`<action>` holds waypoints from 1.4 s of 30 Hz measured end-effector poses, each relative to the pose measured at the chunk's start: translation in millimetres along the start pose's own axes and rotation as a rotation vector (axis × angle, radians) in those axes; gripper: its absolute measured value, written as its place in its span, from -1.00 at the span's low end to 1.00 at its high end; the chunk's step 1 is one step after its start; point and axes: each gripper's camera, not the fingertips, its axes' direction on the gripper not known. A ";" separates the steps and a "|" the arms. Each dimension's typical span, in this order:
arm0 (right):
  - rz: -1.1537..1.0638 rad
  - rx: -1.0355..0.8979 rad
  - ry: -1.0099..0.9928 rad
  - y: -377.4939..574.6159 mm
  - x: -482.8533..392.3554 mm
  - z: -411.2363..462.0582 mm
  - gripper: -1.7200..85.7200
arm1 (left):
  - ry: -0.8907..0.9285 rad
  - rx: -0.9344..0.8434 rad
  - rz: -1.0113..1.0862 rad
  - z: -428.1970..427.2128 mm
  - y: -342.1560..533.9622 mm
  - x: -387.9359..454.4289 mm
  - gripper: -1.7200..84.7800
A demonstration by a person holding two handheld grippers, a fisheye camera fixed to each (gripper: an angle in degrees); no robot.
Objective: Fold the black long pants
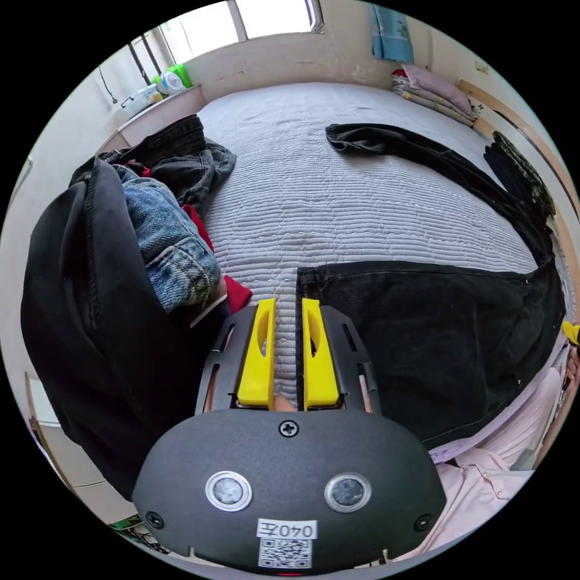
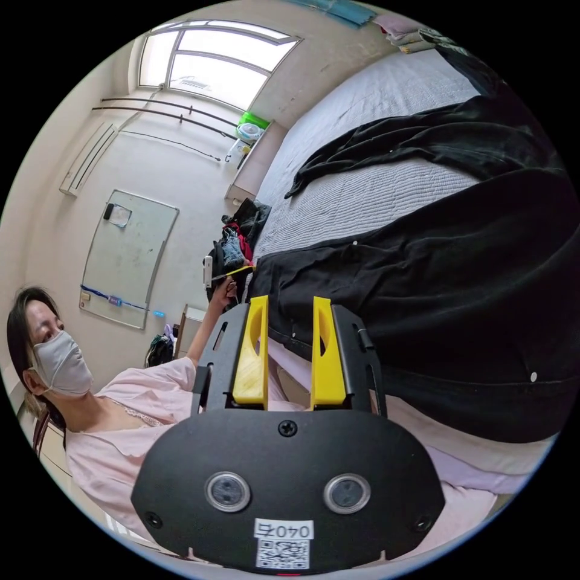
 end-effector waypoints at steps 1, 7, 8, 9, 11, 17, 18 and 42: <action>-0.002 0.000 -0.001 1.1 -1.2 0.9 -0.71 | 0.019 0.018 -0.012 -2.8 -0.1 -5.9 -0.87; -0.002 0.025 -0.026 10.8 -4.3 9.0 -0.71 | 0.218 0.081 -0.081 -15.1 -11.9 -36.1 -0.79; -0.001 0.024 -0.028 12.1 -4.1 10.5 -0.71 | 0.213 0.063 -0.095 -7.4 -17.4 -38.5 -0.78; 0.002 0.021 -0.032 14.7 -3.7 13.7 -0.71 | 0.208 0.046 -0.098 -1.4 -20.2 -38.7 -0.78; 0.006 0.017 -0.038 19.1 -3.3 17.6 -0.71 | 0.187 -0.074 -0.086 37.5 -28.9 -33.5 -0.76; 0.014 0.064 -0.019 38.3 -2.9 13.4 -0.71 | 0.139 -0.023 -0.056 39.5 -26.5 -19.2 -0.77; 0.023 0.078 -0.016 42.0 -1.1 11.2 -0.71 | 0.125 -0.024 -0.045 39.3 -27.1 -15.4 -0.78; 0.484 0.527 0.504 123.7 100.1 -181.1 -0.63 | -0.528 0.108 0.173 -2.0 -0.9 95.7 -0.98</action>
